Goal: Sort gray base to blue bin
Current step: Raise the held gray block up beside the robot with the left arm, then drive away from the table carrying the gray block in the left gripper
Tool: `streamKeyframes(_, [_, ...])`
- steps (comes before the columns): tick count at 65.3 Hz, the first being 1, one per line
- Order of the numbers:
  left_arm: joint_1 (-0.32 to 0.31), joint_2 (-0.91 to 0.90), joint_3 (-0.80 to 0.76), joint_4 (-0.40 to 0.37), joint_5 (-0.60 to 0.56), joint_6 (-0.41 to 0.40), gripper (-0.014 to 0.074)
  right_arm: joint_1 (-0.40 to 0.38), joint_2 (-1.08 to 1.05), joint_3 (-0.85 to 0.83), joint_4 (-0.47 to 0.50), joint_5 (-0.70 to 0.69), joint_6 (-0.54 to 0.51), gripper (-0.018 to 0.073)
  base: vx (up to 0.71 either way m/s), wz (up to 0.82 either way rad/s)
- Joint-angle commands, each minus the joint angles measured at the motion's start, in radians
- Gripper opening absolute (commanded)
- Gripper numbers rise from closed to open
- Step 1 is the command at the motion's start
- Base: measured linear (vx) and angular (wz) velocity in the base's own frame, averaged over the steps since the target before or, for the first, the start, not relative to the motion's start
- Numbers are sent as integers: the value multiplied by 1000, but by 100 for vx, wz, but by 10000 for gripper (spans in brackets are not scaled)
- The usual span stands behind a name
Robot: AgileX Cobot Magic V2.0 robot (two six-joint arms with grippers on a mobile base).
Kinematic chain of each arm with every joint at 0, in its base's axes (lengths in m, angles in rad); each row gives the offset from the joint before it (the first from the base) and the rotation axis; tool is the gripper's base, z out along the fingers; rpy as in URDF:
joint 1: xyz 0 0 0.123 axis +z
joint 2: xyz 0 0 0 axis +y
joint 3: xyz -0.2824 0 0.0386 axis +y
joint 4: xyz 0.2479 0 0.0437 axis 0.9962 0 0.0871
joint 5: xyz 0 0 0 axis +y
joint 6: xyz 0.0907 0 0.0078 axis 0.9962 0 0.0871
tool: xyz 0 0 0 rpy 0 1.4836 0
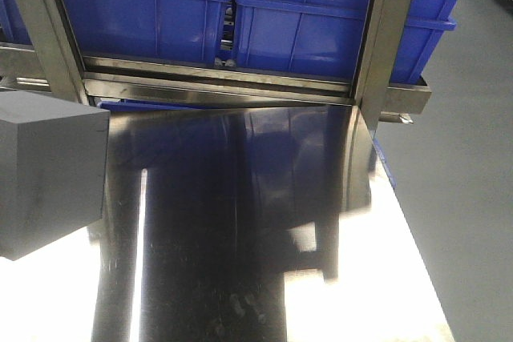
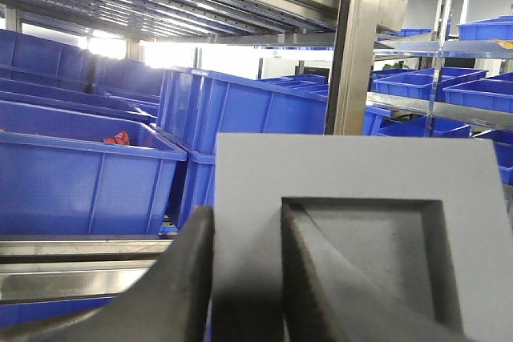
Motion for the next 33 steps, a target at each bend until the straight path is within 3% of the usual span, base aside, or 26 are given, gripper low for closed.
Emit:
streamKeyframes(1, [-5,1,-30,-7,-105,-6,-6,0,-2,2,-7,-75,-8,-5,0,0])
streamKeyframes(18, [-5,1,-30,-7,-105,-6,-6,0,-2,2,-7,-75,-8,-5,-2,-6])
streamKeyframes(33, [-5,1,-30,-7,-105,-6,-6,0,-2,2,-7,-75,-8,-5,-8,-33])
